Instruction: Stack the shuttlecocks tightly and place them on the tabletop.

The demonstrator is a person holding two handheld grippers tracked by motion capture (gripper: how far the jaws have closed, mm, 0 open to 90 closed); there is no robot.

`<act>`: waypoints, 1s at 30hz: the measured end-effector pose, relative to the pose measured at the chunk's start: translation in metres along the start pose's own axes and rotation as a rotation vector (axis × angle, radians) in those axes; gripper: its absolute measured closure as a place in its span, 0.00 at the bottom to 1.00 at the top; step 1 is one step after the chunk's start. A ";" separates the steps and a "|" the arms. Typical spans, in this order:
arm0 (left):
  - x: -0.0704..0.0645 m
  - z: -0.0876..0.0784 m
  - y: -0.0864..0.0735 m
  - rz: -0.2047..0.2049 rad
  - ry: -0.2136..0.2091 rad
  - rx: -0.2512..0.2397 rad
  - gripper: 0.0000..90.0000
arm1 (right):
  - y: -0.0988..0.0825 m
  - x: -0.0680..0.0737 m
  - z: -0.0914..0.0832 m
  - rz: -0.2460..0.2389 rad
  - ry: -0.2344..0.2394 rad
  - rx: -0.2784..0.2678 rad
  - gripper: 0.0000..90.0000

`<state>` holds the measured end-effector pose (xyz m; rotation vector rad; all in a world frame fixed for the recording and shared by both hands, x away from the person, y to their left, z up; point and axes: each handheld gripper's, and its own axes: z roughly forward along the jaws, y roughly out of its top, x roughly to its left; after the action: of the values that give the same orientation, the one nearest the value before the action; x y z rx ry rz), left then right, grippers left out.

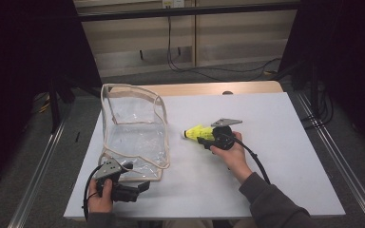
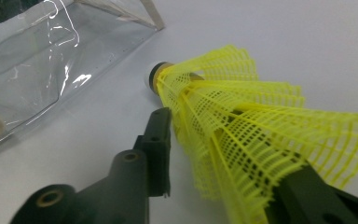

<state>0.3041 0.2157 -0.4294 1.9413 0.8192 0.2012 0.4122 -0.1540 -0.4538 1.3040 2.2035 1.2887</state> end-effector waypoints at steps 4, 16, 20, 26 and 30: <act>0.000 0.000 0.000 -0.001 0.000 -0.001 0.04 | 0.000 -0.001 0.000 0.004 0.001 0.003 0.81; 0.000 0.000 0.000 0.001 0.003 0.003 0.04 | 0.002 -0.005 -0.010 -0.025 0.040 0.022 0.88; -0.001 0.000 0.000 0.003 0.005 0.002 0.04 | 0.001 -0.005 -0.014 -0.041 0.046 0.033 0.88; -0.001 0.000 0.000 0.003 0.006 0.003 0.04 | -0.003 -0.003 -0.011 -0.029 0.053 0.033 0.84; -0.001 0.000 0.000 0.004 0.006 0.002 0.04 | -0.003 -0.002 -0.009 -0.013 0.043 0.023 0.76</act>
<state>0.3038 0.2153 -0.4292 1.9453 0.8201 0.2079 0.4066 -0.1614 -0.4515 1.2797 2.2587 1.3014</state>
